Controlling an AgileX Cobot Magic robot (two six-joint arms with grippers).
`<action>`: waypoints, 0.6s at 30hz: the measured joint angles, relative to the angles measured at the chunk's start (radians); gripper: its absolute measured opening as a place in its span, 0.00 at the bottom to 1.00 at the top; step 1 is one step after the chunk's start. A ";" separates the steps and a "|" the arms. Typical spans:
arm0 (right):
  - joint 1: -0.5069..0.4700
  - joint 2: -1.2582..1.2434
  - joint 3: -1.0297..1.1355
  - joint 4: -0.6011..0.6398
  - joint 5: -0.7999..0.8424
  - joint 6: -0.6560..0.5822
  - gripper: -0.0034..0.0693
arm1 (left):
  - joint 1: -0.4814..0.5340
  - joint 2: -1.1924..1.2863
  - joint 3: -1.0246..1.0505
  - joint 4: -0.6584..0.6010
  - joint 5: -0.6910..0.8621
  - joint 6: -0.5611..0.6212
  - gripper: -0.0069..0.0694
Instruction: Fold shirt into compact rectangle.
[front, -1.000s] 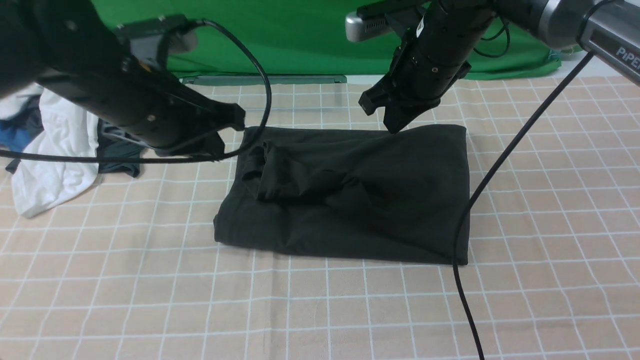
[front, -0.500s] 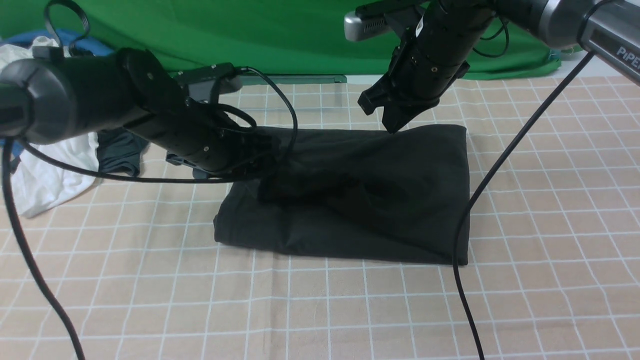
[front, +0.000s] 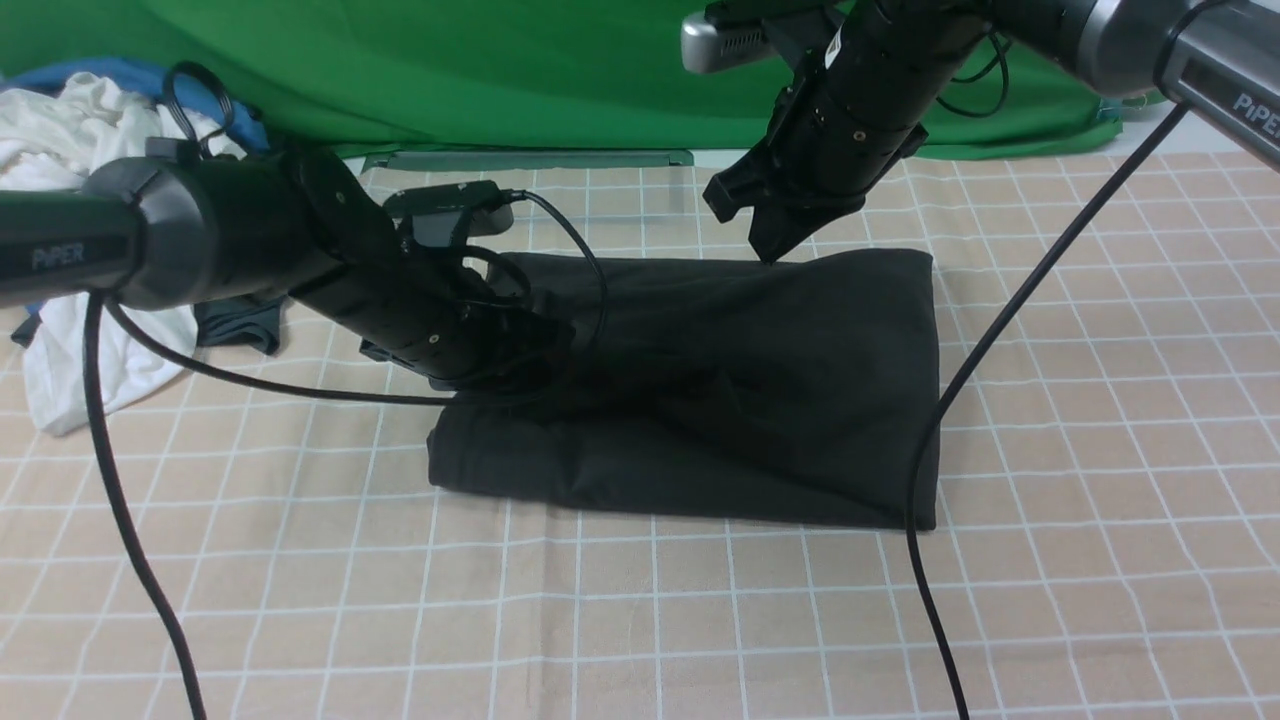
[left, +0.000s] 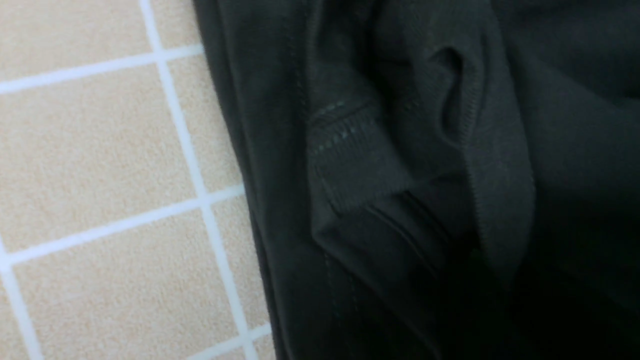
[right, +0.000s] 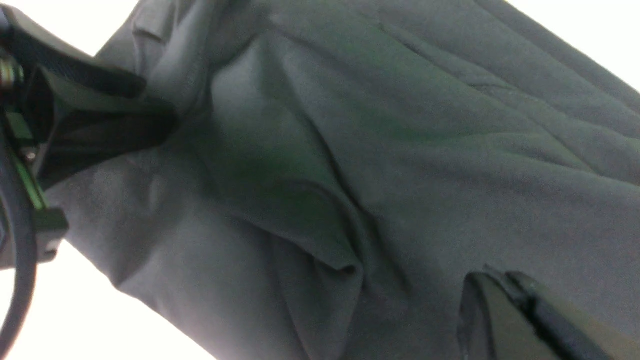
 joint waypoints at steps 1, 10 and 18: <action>0.000 0.000 0.000 0.000 0.000 0.000 0.10 | 0.000 0.000 0.000 0.001 0.002 0.000 0.17; 0.000 0.000 0.000 0.001 0.000 0.000 0.10 | 0.000 -0.076 -0.054 0.200 0.134 -0.052 0.12; 0.000 0.000 0.000 0.004 0.019 0.000 0.10 | 0.000 -0.103 -0.093 0.351 0.233 -0.106 0.12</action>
